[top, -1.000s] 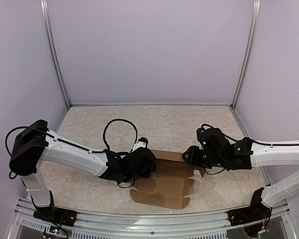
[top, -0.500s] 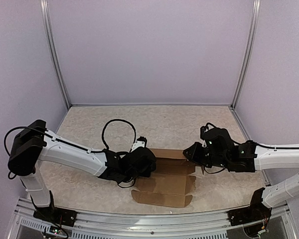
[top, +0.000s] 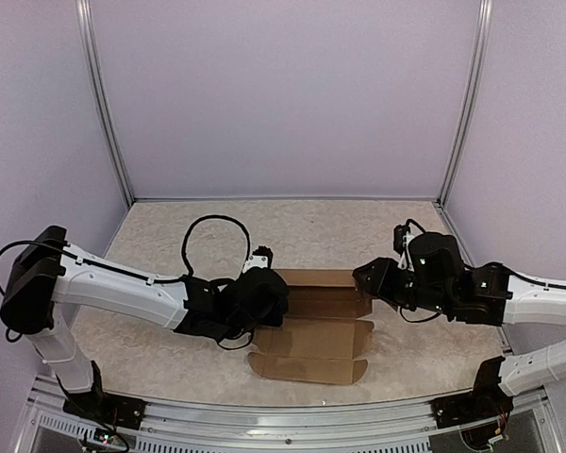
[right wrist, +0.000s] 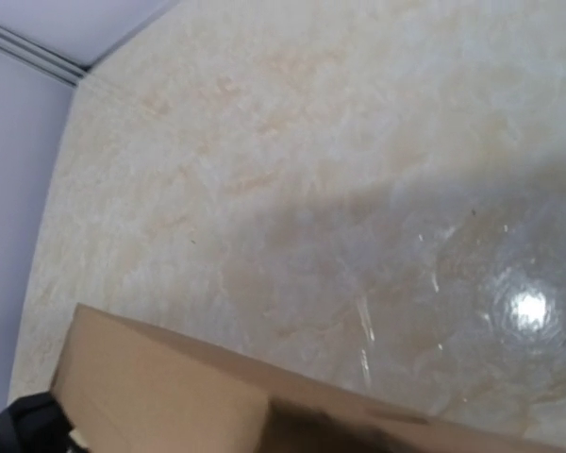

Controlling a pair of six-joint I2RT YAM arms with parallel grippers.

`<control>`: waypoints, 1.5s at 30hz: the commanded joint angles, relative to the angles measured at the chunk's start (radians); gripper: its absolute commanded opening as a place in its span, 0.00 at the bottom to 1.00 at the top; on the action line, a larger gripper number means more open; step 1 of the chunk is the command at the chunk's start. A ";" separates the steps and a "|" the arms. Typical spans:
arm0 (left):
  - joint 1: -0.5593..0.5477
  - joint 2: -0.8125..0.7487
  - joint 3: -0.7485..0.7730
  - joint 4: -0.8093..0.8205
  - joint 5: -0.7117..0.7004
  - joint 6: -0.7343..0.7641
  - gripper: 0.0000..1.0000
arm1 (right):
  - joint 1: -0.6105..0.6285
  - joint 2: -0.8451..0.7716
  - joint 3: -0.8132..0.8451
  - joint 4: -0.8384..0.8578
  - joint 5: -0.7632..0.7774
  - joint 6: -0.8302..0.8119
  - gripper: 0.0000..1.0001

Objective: Fold the paper box

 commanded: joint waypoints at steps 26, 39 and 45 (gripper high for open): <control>0.245 -0.429 -0.300 0.237 0.401 -0.084 0.00 | -0.006 -0.214 -0.121 0.148 -0.060 -0.036 0.49; 0.260 -0.367 -0.356 0.437 0.542 -0.093 0.00 | -0.006 -0.025 -0.123 0.570 -0.291 0.018 0.55; 0.260 -0.360 -0.356 0.454 0.549 -0.084 0.00 | -0.006 -0.015 -0.125 0.630 -0.347 0.033 0.55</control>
